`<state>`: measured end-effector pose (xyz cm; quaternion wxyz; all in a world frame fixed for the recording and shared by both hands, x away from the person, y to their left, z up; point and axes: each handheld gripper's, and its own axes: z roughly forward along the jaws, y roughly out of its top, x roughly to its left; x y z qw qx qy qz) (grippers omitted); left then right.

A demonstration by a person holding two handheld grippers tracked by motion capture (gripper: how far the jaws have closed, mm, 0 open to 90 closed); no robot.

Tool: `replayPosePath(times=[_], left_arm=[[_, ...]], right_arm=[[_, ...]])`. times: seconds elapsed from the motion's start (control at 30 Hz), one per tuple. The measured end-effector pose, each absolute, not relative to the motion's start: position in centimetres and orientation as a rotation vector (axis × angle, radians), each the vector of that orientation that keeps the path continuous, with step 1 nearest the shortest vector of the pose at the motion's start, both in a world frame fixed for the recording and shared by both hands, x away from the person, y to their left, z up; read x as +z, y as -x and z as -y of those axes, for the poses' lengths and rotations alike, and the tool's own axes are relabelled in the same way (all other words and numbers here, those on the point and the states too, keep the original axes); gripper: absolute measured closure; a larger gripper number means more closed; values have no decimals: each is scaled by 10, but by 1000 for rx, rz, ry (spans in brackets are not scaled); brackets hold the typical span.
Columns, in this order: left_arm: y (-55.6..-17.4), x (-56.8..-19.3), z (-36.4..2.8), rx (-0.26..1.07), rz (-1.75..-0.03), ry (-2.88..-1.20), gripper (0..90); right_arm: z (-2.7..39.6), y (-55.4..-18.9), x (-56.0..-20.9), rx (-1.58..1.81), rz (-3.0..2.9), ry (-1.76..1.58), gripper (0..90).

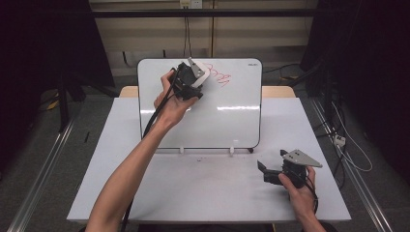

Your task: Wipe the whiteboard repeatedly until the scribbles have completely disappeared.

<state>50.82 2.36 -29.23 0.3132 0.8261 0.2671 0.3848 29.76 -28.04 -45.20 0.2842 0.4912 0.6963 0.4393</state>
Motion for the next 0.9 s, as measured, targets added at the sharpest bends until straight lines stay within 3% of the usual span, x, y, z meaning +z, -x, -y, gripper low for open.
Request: replayPosePath(times=[0.47, 0.9], left_arm=[[-513, -286, -16, 1000, -767, -2149, 310], [-509, -290, 15, 1044, -663, -2216, 309]], right_arm=[[279, -299, -453, 1181, -1872, -1312, 44], [280, -298, -452, 1182, -1864, -1312, 44]])
